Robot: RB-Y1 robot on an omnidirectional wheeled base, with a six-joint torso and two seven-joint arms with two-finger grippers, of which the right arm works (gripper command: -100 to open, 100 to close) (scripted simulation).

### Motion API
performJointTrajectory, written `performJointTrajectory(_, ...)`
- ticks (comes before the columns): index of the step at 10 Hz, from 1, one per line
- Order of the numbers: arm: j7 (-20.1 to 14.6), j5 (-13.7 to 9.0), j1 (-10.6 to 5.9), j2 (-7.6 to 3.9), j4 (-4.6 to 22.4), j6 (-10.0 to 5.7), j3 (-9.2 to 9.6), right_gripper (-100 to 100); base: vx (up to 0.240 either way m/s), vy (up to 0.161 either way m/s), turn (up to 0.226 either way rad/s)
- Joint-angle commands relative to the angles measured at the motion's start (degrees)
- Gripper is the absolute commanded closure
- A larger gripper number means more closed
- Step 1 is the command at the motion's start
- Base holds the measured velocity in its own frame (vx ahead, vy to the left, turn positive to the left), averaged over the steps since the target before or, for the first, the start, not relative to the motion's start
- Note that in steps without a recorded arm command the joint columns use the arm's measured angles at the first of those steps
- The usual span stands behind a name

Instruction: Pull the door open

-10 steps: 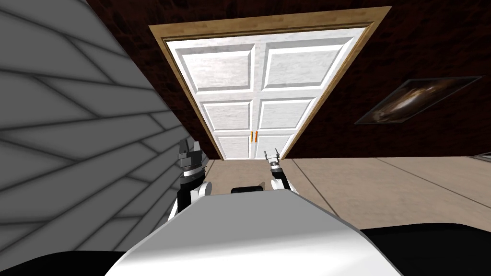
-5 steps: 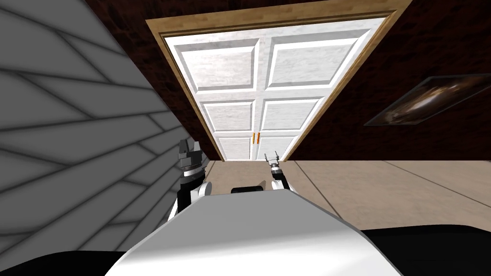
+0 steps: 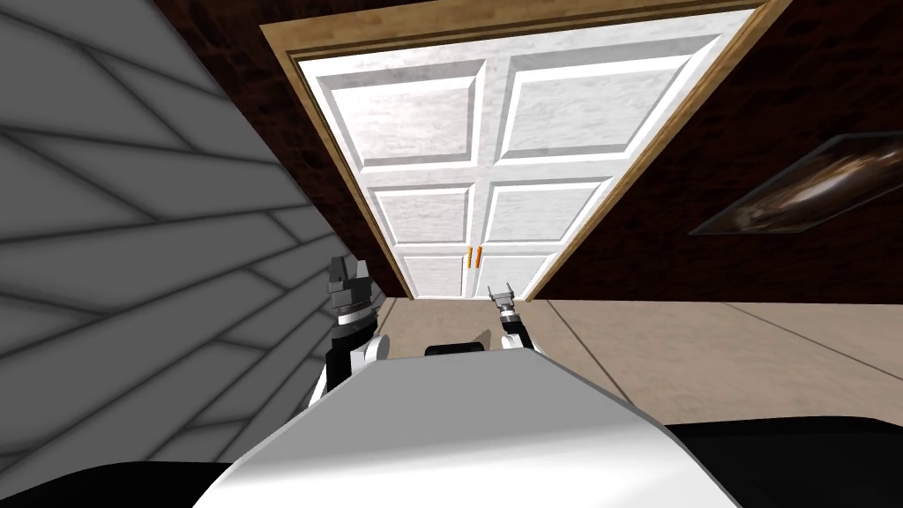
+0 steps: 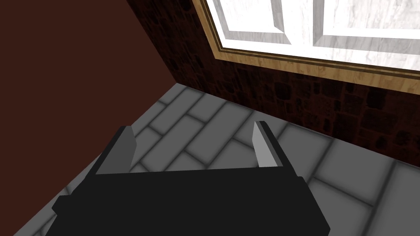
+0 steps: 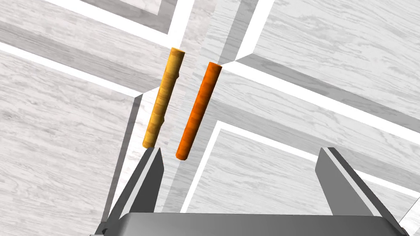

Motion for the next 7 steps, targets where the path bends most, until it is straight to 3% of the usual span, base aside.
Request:
performJointTrajectory(1,-2.36,-0.88,-0.4,-0.36,2.38,-0.75,0.42,-100,0.114,0.021,0.027)
performJointTrajectory(7,-9.77,-4.08,-2.21,-1.8,9.75,-2.26,1.52,-100,0.101,0.019,0.028)
